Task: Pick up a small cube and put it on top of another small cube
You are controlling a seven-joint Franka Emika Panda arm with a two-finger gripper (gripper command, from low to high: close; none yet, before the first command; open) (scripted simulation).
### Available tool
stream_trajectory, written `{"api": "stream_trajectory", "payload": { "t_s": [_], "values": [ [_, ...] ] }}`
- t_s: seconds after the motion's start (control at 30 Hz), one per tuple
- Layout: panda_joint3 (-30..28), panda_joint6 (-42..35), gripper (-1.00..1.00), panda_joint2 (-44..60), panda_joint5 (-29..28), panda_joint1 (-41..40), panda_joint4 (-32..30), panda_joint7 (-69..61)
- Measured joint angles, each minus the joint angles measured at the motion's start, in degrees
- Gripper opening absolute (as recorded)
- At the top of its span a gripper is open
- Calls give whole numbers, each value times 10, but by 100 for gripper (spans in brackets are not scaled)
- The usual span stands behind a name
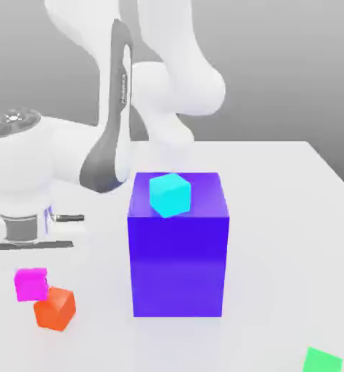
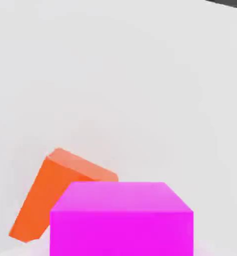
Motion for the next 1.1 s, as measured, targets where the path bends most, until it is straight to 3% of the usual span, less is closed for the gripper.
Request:
{"api": "stream_trajectory", "payload": {
  "t_s": [0.27, 0.8, 0.97, 1.0, 1.1],
  "values": [
    [94, -46, -100, 54, -65, 81, 120, -140],
    [193, -134, -100, 64, 52, 295, 180, 272],
    [164, -88, -100, 119, 34, 324, 180, 353],
    [158, -75, 100, 133, 27, 329, 181, 358],
    [158, -75, 100, 133, 27, 329, 181, 358]
  ]
}}
